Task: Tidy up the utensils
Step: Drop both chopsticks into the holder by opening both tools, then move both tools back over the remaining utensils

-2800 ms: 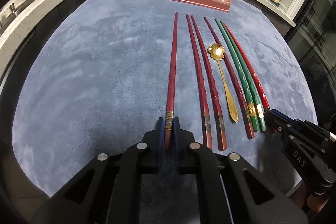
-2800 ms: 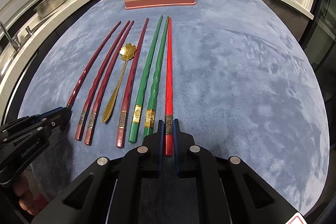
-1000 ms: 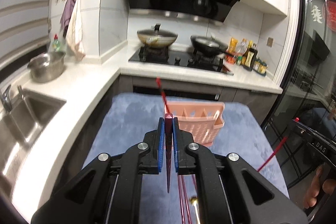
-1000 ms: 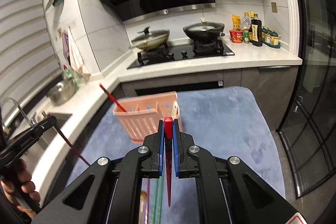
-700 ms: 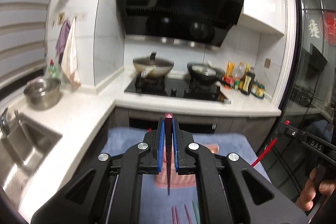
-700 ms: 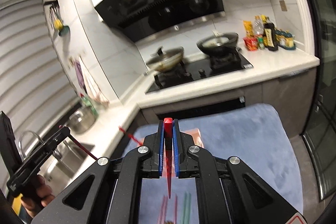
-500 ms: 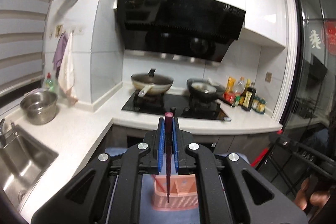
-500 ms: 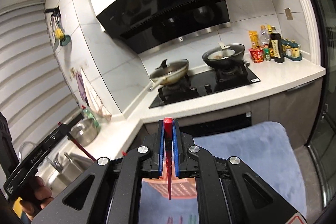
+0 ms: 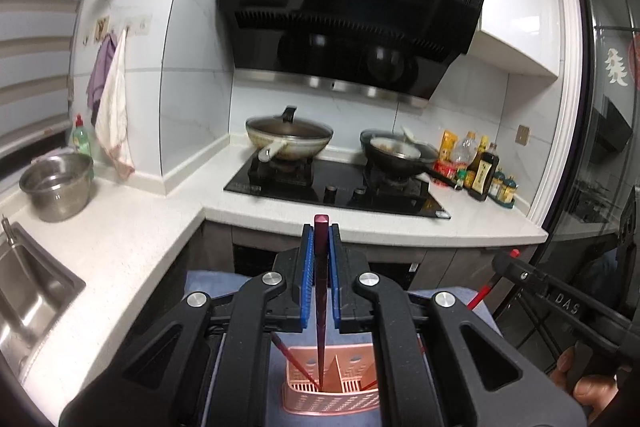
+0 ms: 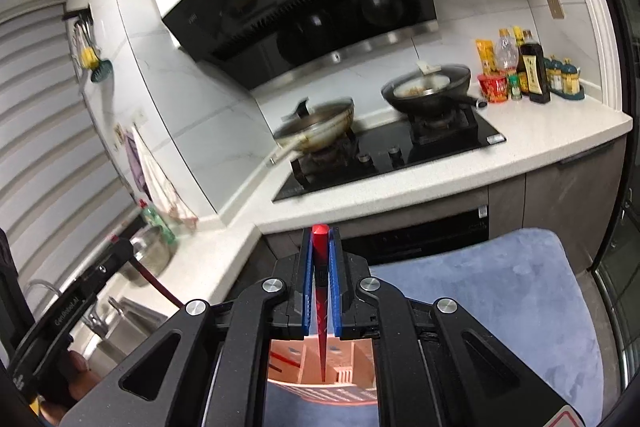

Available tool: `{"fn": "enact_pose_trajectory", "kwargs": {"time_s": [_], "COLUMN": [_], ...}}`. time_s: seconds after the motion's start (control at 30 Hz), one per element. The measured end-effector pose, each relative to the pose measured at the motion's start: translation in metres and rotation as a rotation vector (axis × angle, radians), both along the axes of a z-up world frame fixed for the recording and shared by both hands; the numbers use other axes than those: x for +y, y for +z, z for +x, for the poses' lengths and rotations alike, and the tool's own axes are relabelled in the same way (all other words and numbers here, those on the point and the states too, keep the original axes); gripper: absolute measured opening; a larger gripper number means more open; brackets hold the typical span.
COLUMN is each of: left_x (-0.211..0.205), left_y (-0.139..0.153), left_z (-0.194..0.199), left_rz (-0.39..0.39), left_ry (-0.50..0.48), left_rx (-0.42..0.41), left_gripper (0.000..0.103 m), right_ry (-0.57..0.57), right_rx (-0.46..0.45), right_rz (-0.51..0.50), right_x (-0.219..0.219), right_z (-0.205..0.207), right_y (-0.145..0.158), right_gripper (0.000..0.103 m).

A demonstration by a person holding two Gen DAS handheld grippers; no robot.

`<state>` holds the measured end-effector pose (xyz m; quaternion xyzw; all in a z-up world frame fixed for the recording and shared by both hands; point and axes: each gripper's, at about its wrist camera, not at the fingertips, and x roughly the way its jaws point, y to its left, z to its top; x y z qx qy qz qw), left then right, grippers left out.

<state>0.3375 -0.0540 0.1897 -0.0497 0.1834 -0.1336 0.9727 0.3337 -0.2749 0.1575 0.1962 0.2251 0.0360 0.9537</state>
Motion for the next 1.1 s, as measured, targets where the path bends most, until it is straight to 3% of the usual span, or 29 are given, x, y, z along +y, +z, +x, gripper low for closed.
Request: {"fn": "enact_pose_trajectory", "kwargs": {"time_s": [0.27,0.5,0.57,0.63,0.67,0.7,1.1], "left_x": [-0.001,0.004,0.006,0.009,0.011,0.013,0.028], "left_y": [-0.028,-0.038,-0.041,-0.042,-0.042,-0.042,-0.045], "left_z": [0.012,0.017,0.016,0.015,0.013,0.011,-0.022], "left_rz": [0.008,-0.001,-0.01,-0.013,-0.015,-0.021,0.008], "left_ry": [0.009,0.013,0.01,0.024,0.037,0.045,0.07], "left_rx": [0.067,0.104,0.109,0.11,0.109,0.102,0.121], "left_gripper": [0.007,0.007,0.008,0.02,0.036,0.041,0.042], "right_ry": [0.017,0.011,-0.004,-0.015,-0.019,-0.022,-0.008], "right_rx": [0.081,0.105,0.099,0.097,0.096,0.097,0.085], "right_rz": [-0.036,-0.05,-0.056,-0.065,-0.064,-0.061,-0.101], "right_x": [0.011,0.014,0.014,0.014,0.013,0.012,0.021], "right_z": [0.012,0.016,0.014,0.011,0.009,0.008,-0.036], "right_y": [-0.037,-0.045,-0.045,-0.045,-0.044,-0.044,-0.036], "right_gripper": [0.007,0.008,0.013,0.017,0.019,0.022,0.033]}}
